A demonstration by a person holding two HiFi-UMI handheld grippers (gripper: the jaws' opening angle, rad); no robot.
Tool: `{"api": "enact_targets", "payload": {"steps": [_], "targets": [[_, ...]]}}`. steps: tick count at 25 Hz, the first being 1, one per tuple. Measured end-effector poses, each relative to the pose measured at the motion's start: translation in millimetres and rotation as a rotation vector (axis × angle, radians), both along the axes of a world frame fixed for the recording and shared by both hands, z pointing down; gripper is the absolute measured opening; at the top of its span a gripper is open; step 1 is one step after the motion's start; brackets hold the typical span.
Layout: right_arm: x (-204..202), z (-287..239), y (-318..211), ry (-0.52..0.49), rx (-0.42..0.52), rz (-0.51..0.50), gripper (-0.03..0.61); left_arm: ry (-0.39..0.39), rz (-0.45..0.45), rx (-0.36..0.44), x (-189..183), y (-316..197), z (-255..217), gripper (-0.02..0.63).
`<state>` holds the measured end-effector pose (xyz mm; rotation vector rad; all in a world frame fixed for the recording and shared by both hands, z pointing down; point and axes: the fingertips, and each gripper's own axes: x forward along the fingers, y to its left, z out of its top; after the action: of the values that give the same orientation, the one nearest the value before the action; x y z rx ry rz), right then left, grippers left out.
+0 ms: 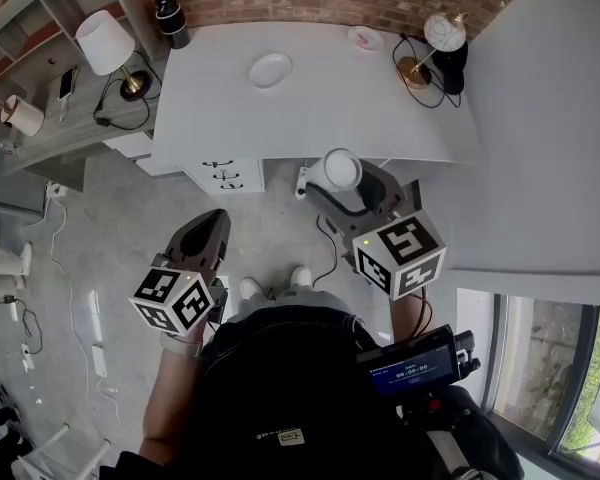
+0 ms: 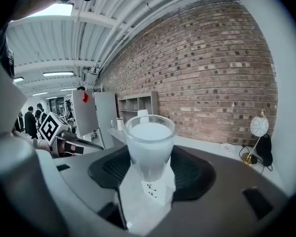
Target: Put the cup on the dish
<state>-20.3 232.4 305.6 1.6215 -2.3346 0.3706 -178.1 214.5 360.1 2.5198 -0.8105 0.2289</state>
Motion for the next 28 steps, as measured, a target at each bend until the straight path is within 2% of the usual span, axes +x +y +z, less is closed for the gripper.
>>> {"api": "enact_targets", "payload": {"steps": [10, 28], "targets": [[19, -5, 1, -0.033, 0.016, 0.011, 0.258, -0.003, 0.005, 0.003, 21, 2, -2, 0.005], [33, -3, 3, -0.05, 0.017, 0.017, 0.258, -0.014, -0.013, -0.004, 28, 6, 0, 0.005]]}}
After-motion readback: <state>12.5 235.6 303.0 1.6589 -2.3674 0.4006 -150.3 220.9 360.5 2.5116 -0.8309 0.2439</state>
